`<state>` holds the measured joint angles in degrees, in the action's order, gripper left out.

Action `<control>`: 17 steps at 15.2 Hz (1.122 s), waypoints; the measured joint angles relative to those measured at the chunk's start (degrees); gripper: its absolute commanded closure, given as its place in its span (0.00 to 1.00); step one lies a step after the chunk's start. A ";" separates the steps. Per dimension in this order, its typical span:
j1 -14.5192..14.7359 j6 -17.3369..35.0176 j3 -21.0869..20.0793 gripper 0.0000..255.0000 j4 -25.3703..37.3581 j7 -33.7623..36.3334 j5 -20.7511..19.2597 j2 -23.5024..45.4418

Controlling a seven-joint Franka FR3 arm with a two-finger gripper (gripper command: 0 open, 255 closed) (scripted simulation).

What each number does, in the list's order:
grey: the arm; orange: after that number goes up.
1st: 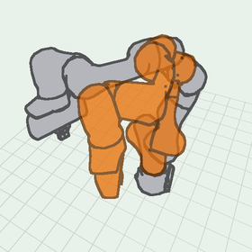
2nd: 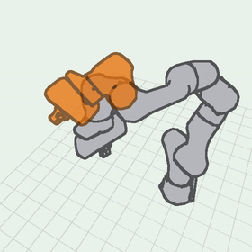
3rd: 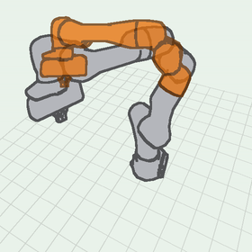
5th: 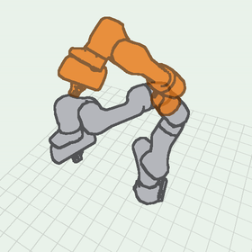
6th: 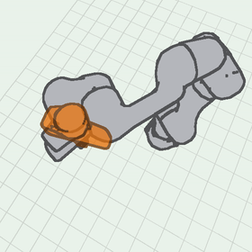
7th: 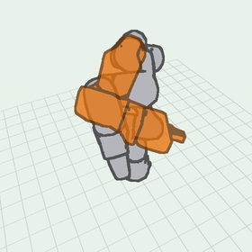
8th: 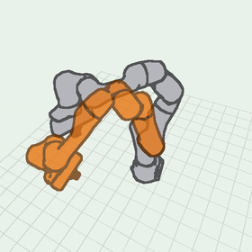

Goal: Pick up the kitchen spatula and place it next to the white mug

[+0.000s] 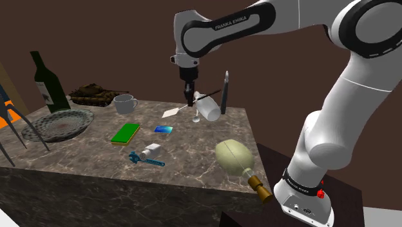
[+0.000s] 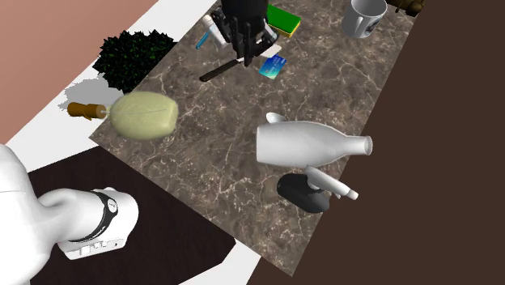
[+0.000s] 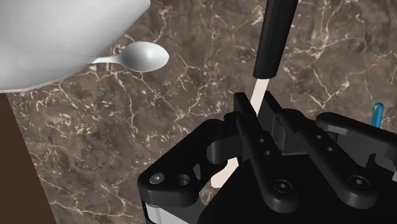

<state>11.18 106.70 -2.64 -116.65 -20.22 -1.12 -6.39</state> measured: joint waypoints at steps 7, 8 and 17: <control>2.26 -4.15 -2.23 1.00 19.52 4.56 -0.75 15.50; 2.56 -4.72 -2.39 1.00 22.26 5.02 -0.93 17.67; 6.49 -15.03 -3.23 1.00 54.58 8.74 -2.87 39.90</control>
<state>17.67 91.66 -5.86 -62.07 -11.48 -3.99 33.51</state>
